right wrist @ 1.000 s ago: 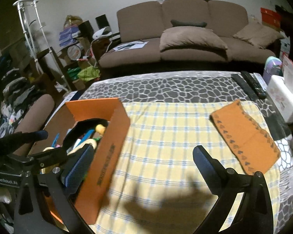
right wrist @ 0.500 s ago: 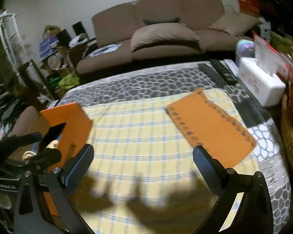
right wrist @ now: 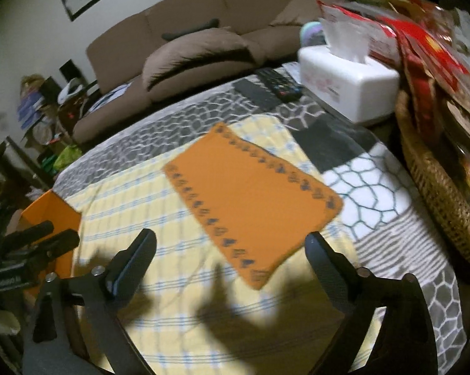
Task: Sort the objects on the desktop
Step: 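Withdraw both grippers from the box toward the orange patterned cloth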
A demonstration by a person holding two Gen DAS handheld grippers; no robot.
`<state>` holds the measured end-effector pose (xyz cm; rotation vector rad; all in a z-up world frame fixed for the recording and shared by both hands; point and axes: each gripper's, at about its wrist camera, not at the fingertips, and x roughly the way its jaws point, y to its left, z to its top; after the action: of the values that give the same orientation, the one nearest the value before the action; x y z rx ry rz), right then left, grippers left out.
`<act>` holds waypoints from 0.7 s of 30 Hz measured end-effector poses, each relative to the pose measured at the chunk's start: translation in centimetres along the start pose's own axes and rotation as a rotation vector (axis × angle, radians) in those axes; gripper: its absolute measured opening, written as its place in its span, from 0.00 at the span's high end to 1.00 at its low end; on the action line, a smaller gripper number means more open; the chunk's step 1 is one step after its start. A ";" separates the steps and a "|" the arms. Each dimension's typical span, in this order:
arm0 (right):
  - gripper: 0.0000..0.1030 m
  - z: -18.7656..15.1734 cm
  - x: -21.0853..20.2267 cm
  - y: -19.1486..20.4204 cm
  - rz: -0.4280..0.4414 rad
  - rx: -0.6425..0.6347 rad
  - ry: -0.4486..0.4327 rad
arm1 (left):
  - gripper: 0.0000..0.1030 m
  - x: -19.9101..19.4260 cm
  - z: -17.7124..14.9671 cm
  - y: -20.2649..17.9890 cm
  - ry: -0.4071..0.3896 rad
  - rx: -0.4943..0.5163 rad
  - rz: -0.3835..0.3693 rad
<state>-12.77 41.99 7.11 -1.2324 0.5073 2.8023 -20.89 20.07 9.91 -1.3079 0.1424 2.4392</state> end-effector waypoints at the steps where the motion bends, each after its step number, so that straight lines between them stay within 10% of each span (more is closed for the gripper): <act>1: 0.11 0.0 0.2 -0.4 -0.008 0.004 0.001 | 0.00 0.6 0.4 -0.2 0.001 0.002 0.004; 7: 0.28 0.5 1.4 -2.2 -0.040 0.039 -0.004 | 0.00 4.9 2.3 -1.3 0.019 0.031 0.041; 21: 0.29 1.6 3.3 -6.2 -0.119 0.115 0.000 | 0.00 11.0 6.5 -1.8 0.025 0.013 0.026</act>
<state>-15.13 48.04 3.94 -1.1981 0.5661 2.6362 -30.80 26.37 4.70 -1.3397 0.1821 2.4401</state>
